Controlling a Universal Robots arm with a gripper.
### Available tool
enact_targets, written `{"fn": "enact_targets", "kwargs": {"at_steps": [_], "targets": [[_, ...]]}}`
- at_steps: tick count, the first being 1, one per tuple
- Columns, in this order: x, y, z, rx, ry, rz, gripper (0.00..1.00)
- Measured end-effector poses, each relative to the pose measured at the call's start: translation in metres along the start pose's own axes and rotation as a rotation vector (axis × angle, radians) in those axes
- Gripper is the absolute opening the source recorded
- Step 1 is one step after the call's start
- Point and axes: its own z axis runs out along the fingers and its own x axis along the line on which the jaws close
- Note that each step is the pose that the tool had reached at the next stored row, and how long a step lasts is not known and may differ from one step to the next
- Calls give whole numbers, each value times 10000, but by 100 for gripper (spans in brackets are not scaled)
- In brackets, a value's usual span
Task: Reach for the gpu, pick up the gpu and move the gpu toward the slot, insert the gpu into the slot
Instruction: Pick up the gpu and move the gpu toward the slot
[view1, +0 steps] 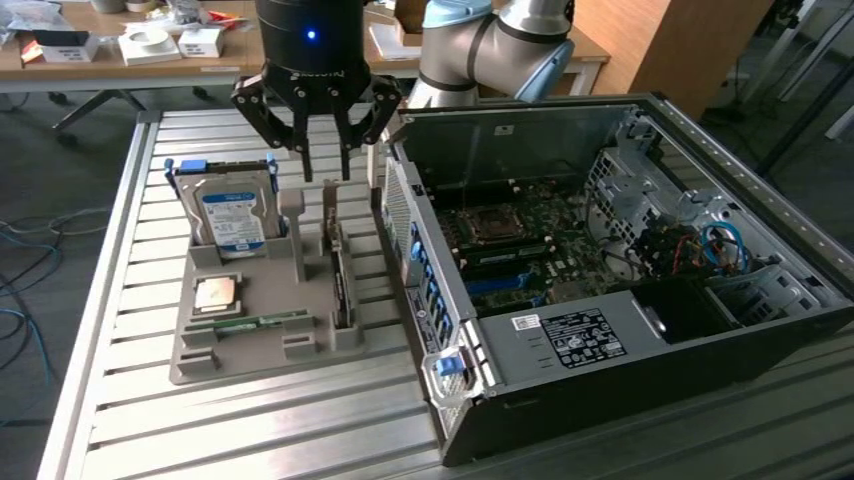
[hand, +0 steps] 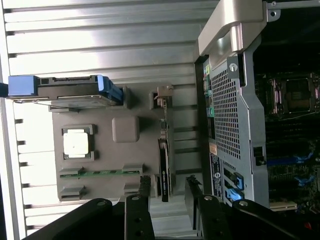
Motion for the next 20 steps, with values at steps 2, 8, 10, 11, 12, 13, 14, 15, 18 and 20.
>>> {"fn": "enact_targets", "kwargs": {"at_steps": [2, 8, 10, 11, 12, 13, 14, 15, 18, 20], "targets": [[1, -2, 36, -8, 0, 0, 42], [3, -7, 145, -12, 1, -1, 42], [4, -9, 181, -13, 2, -1, 42], [4, -10, 199, -13, 1, -1, 42], [4, -10, 212, -13, 1, -1, 42], [4, -10, 216, -12, 2, -1, 42], [4, -11, 216, -10, 4, -1, 42], [4, -11, 216, -9, 4, -1, 42], [5, -11, 224, -13, 2, -1, 42], [4, -11, 226, -15, 2, -1, 42]]}}
